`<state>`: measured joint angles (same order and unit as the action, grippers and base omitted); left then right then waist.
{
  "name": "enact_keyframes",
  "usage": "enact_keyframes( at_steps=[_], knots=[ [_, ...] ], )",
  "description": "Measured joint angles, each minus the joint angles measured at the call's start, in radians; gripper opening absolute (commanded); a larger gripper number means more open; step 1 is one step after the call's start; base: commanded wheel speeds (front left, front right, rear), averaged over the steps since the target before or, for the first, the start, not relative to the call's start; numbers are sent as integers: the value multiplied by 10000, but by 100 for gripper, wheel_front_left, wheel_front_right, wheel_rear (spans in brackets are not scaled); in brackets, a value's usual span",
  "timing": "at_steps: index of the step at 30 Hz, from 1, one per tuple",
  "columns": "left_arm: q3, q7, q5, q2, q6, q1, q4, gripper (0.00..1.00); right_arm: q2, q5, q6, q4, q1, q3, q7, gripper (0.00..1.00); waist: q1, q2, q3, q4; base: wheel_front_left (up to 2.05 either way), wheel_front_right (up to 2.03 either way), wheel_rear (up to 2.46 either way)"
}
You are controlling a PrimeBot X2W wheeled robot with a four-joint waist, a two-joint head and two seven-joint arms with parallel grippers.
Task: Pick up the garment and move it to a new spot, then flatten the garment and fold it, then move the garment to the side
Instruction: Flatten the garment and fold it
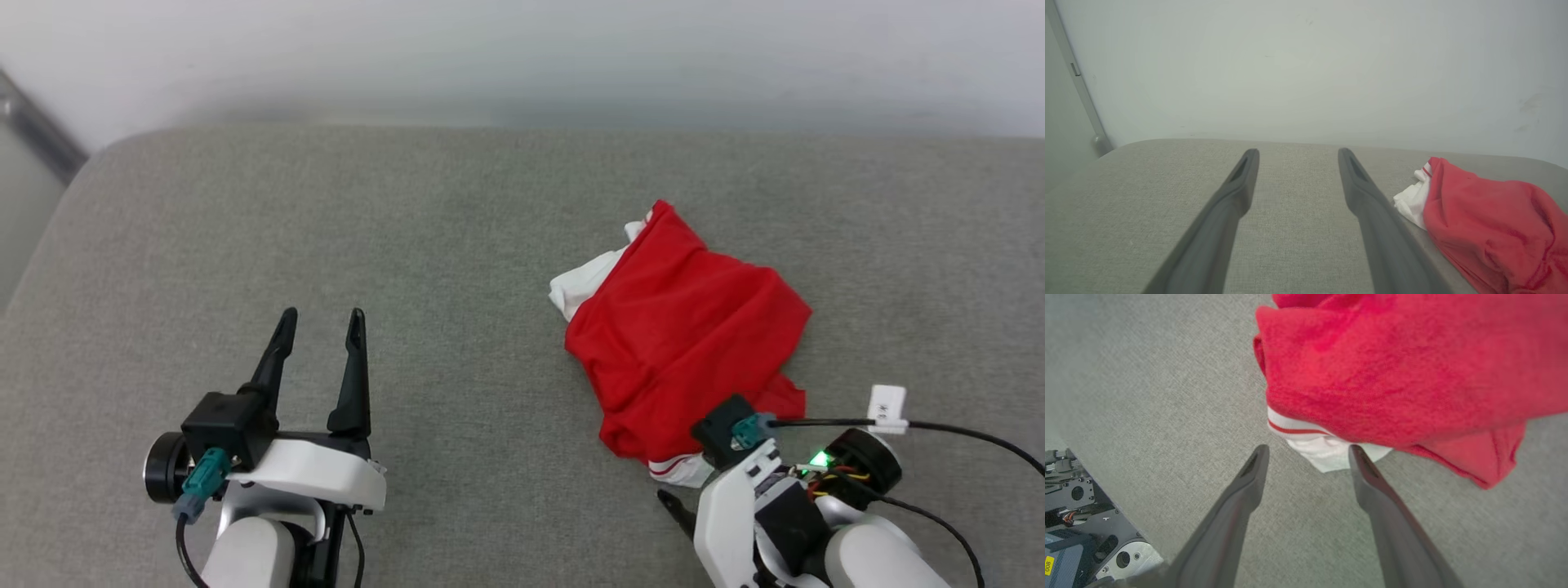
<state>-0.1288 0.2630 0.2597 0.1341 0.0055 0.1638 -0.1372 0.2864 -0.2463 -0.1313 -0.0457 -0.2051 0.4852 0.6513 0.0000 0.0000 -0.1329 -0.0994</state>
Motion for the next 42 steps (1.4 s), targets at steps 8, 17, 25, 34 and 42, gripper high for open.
enact_keyframes(
  at_steps=[8,17,25,34,42],
  knots=[
    [286,0,-169,-234,-207,319,92,100,184,-591,2,-1235,-879,995,136,100,0,0,-789,-391,0,0,0],
    [635,-2,-374,-391,-407,412,-42,100,251,-1835,23,-1877,-1499,1528,652,0,0,0,-889,-369,0,0,0],
    [853,0,-531,-476,-487,144,-155,100,552,-1739,2,-1108,-1562,901,-192,0,0,0,-354,44,0,0,0],
    [966,0,-623,-516,-510,-137,-138,100,489,-713,2,846,-1191,-2069,-604,0,0,0,105,785,0,0,0],
    [932,0,-650,-564,-591,-167,-192,100,-495,-61,2,989,828,-5509,-479,0,0,0,140,1137,0,0,0]
  ],
)
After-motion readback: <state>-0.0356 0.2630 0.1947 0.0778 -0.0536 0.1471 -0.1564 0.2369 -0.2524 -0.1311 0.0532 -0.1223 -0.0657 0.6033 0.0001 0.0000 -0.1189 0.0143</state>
